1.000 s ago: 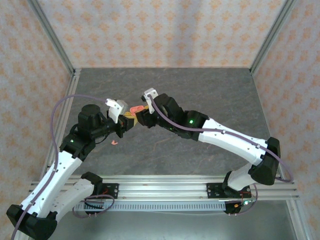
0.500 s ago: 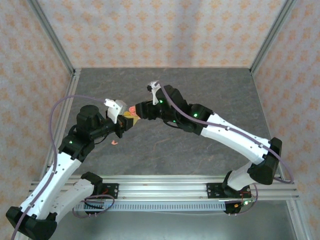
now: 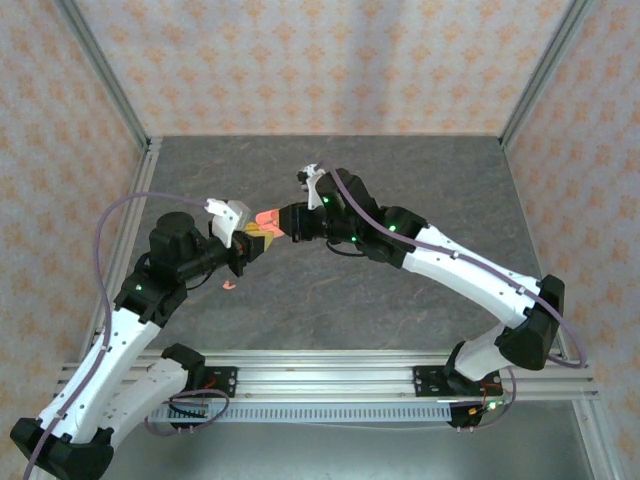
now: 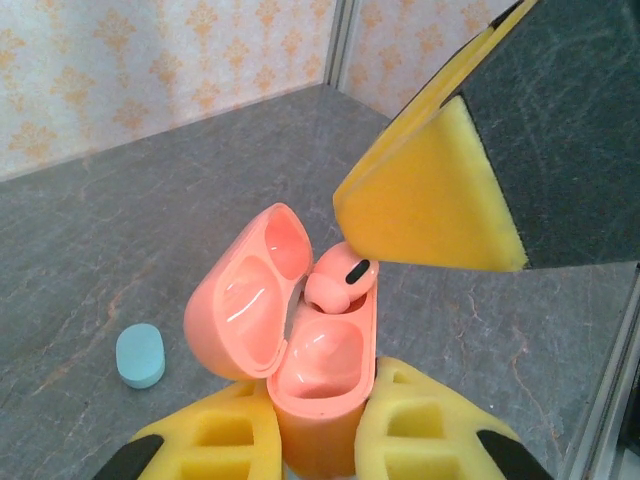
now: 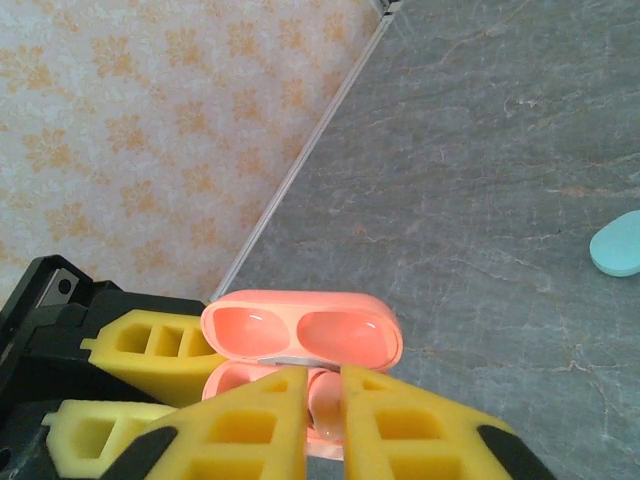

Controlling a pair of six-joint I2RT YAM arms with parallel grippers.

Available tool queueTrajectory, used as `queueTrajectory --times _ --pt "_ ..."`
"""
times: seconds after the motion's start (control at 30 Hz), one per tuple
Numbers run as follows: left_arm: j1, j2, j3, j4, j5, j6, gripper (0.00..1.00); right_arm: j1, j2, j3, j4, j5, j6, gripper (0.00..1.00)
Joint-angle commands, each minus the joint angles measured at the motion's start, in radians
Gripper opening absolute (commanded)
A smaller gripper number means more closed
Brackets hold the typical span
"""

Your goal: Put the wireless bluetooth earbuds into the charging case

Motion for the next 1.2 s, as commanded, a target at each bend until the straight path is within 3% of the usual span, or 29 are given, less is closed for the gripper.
queueTrajectory --times 0.0,0.2,0.3,0.47,0.77,0.97,1.17 --pt "0.005 -0.026 0.01 0.035 0.005 0.002 0.0 0.001 0.003 -0.031 0.028 -0.04 0.023 0.15" --pt "0.006 -0.071 -0.042 0.122 0.049 0.021 0.0 0.001 -0.002 -0.029 0.029 -0.087 0.026 0.13" --pt "0.006 -0.096 -0.071 0.156 0.068 0.06 0.0 0.001 -0.015 -0.023 0.025 -0.106 0.017 0.18" --pt "0.006 -0.121 -0.104 0.167 0.068 0.13 0.0 -0.01 -0.07 -0.017 0.008 -0.086 0.015 0.25" --pt "0.006 -0.161 -0.178 0.232 0.054 0.151 0.0 -0.037 -0.172 -0.041 -0.007 -0.025 0.024 0.28" --pt "0.006 -0.189 -0.159 0.167 -0.003 0.186 0.0 -0.091 -0.168 -0.108 -0.006 0.051 0.109 0.28" --pt "0.005 -0.227 -0.097 0.038 -0.048 0.234 0.0 -0.129 -0.044 -0.188 0.071 0.038 0.259 0.3"
